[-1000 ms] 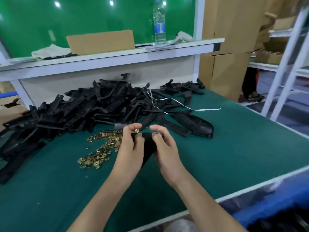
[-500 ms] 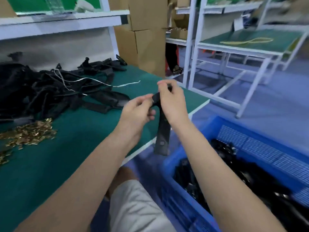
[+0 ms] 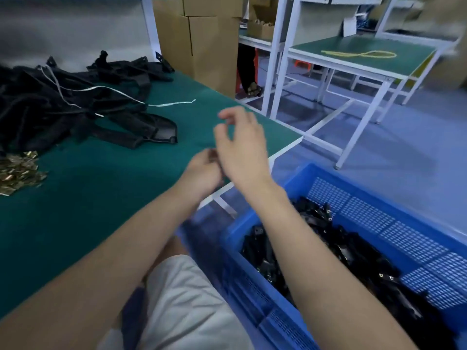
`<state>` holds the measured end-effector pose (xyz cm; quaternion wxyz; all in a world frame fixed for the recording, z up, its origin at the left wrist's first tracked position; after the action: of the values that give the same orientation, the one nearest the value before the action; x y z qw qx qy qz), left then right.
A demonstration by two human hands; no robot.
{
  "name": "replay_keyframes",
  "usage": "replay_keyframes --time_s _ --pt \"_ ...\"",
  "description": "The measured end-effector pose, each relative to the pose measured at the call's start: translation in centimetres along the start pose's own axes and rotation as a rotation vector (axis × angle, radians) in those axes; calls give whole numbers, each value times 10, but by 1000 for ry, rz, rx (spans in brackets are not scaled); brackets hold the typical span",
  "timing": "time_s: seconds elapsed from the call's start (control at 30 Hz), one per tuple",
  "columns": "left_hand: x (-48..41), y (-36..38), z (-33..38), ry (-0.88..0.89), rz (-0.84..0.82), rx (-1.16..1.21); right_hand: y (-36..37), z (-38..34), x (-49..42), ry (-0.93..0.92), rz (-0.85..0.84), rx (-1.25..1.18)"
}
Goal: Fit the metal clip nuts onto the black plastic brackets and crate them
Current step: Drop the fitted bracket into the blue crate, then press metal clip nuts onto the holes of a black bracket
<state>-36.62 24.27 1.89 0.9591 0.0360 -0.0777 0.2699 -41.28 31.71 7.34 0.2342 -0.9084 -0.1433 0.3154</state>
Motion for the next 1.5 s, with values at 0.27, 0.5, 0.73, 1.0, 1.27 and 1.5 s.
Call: replay_keyframes --time_s 0.27,0.5,0.73,1.0,1.27,1.5 --pt "73 -204 -8 296 562 -999 156 -87 46 -246 -442 0" --pt "146 -328 -48 -143 910 -1332 259 -140 87 -458 -658 169" --pt "142 -385 -50 -245 999 -1069 326 -165 76 -473 -718 122" --pt "101 -402 -42 4 961 -892 366 -188 54 -634 -768 8" --pt "102 -455 -28 240 1265 -579 372 -185 54 -711 -791 5" --pt "92 -520 -28 -25 1384 -775 363 -184 37 -601 -679 -142"
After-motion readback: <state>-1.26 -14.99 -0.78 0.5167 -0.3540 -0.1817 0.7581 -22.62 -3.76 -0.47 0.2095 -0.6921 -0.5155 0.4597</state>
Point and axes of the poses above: each hand's wrist, its own x-axis away from the middle knuckle, its own y-axis out of the palm, z = x × y, the point moved 5 cm from there along -x, towards the middle knuckle, and after that the axes turned 3 degrees about -y, right-handed, at the moved point
